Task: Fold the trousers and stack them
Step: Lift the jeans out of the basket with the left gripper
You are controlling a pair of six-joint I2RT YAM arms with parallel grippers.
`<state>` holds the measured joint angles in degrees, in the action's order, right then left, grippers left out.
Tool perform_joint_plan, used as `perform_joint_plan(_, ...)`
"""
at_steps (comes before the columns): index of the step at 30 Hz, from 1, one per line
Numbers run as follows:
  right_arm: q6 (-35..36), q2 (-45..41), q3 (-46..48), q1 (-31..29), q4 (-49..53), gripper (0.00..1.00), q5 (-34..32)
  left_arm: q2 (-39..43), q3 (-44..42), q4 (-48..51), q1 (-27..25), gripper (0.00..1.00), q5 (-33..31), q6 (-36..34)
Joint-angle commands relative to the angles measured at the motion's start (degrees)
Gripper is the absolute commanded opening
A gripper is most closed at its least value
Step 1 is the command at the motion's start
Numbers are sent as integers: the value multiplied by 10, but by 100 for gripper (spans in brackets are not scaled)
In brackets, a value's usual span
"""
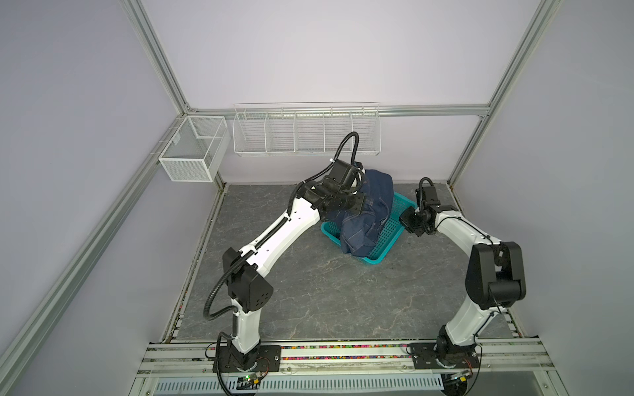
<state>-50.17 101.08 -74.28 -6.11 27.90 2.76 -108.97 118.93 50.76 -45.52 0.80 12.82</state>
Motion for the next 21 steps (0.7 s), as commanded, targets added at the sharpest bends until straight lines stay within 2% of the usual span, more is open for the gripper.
perform_joint_plan(1, -34, 6, -15, 13, 17, 10, -46, 52, -1, 72, 16, 0, -79, -7)
perform_joint_plan(6, -52, 8, -22, 43, 14, 9, -72, 107, -42, 128, 52, 0, -152, 17)
perform_joint_plan(12, -95, 21, -39, 74, -9, 10, -97, 189, -155, 141, 107, 0, -186, 63)
perform_joint_plan(15, -120, 34, -55, 81, -13, 11, -117, 228, -220, 133, 139, 0, -178, 76)
perform_joint_plan(21, -209, 62, -82, 82, -16, 12, -175, 267, -350, 79, 181, 0, -100, 88)
